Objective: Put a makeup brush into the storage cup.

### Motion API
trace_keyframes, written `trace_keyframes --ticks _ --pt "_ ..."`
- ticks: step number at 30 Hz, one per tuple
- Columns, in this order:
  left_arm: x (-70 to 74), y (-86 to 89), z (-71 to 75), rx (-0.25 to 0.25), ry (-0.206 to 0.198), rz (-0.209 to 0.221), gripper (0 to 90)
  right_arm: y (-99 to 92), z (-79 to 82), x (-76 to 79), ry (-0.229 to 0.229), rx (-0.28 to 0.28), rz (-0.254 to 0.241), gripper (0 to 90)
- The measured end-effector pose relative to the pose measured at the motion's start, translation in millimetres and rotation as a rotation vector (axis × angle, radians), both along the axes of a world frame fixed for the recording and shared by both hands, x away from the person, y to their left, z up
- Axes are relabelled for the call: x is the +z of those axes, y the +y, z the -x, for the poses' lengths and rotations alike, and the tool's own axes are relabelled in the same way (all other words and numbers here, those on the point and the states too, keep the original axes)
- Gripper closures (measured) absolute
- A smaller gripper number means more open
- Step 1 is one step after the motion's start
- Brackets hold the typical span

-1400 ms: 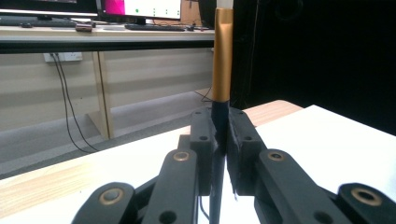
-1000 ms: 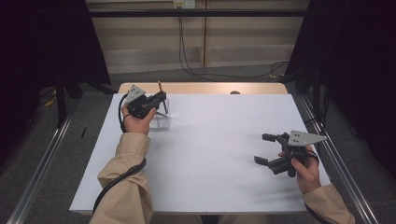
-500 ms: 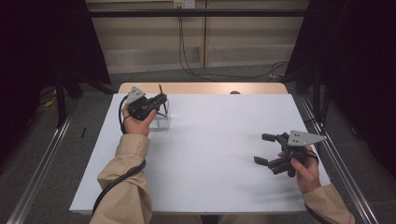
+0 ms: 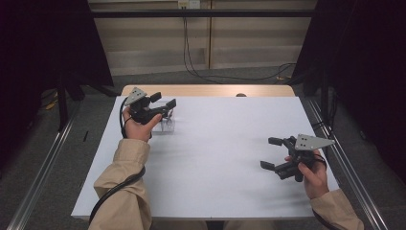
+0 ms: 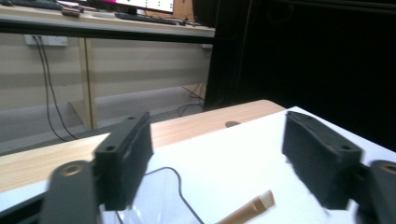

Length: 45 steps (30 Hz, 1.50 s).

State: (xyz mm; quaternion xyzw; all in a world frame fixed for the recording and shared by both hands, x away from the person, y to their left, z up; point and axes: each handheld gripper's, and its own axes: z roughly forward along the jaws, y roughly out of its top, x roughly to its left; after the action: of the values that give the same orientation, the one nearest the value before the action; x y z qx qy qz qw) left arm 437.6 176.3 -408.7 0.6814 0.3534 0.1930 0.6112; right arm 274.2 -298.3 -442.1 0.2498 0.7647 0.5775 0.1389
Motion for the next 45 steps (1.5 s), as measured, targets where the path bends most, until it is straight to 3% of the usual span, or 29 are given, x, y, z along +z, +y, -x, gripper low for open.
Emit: trace_keyframes --ticks 6,15,34,45 --pt "-0.9 -0.3 3.3 -0.021 0.009 0.01 11.6 -0.3 1.1 0.0 -0.001 -0.005 0.001 4.8" --pt "1.6 2.8 10.8 -0.081 -0.016 0.023 0.3 -2.6 4.5 0.2 -0.002 -0.015 0.002 4.8" --pt "-4.1 9.2 24.9 -0.135 -0.019 -0.007 0.0 -7.5 7.7 0.4 -0.001 -0.035 0.005 4.8" --pt "-8.5 14.4 33.1 -0.141 -0.016 0.006 0.0 -8.2 9.0 0.9 -0.004 -0.039 0.006 4.8"
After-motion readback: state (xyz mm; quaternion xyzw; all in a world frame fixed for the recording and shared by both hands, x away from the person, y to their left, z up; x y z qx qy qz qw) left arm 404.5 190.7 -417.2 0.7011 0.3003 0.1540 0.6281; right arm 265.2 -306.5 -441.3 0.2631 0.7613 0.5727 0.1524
